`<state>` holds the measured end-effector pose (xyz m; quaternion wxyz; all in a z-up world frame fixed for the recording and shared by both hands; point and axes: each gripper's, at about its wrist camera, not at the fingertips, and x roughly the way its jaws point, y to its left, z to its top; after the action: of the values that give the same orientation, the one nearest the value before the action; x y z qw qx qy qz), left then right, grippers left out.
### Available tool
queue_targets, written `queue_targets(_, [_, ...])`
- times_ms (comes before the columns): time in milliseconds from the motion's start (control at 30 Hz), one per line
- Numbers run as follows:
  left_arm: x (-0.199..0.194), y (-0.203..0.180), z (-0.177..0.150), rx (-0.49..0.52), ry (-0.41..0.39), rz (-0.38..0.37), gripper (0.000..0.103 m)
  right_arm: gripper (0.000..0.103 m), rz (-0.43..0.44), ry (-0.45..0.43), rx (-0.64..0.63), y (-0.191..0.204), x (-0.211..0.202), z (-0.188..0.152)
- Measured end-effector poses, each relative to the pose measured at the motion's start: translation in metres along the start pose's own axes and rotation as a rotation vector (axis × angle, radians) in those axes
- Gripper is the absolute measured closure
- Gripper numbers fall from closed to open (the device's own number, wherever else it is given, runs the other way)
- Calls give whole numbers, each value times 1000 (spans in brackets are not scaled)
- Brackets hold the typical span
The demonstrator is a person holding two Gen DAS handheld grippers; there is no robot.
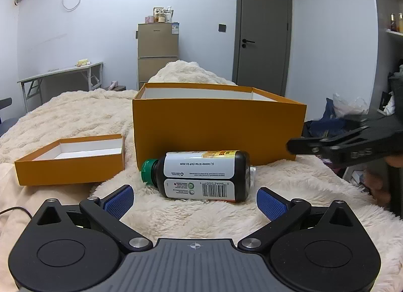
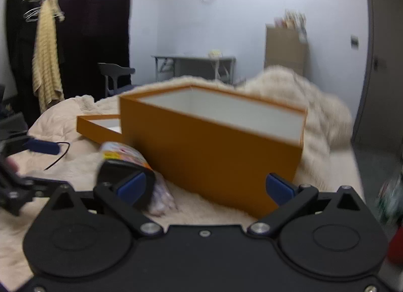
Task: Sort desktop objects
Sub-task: 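Move the right gripper to the black-capped bottle and close on it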
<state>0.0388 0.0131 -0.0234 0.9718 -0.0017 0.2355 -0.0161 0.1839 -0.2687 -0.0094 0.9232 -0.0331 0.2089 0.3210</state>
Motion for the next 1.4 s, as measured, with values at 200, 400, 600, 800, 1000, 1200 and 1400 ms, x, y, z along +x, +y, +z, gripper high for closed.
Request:
queue_targets(200, [4, 1, -2, -1, 13, 44, 0, 0, 115, -76, 76, -4, 6, -14])
queue_targets(400, [1, 28, -2, -125, -30, 132, 0, 2, 84, -92, 101, -7, 7, -19])
queue_targets(600, [8, 20, -4, -80, 2, 116, 0, 16, 97, -92, 94, 2, 8, -24])
queue_targets(800, [9, 20, -4, -76, 8, 119, 0, 16, 164, -127, 61, 17, 2, -21])
queue_targets(1000, [11, 15, -5, -39, 20, 123, 0, 17, 227, -71, -31, 43, 17, -15])
queue_targets(1200, [11, 12, -5, -20, 20, 126, 0, 9, 334, 18, -18, 51, 41, 3])
queue_targets(1400, [11, 6, -5, 16, 27, 126, 0, 9, 362, 134, -10, 56, 65, 0])
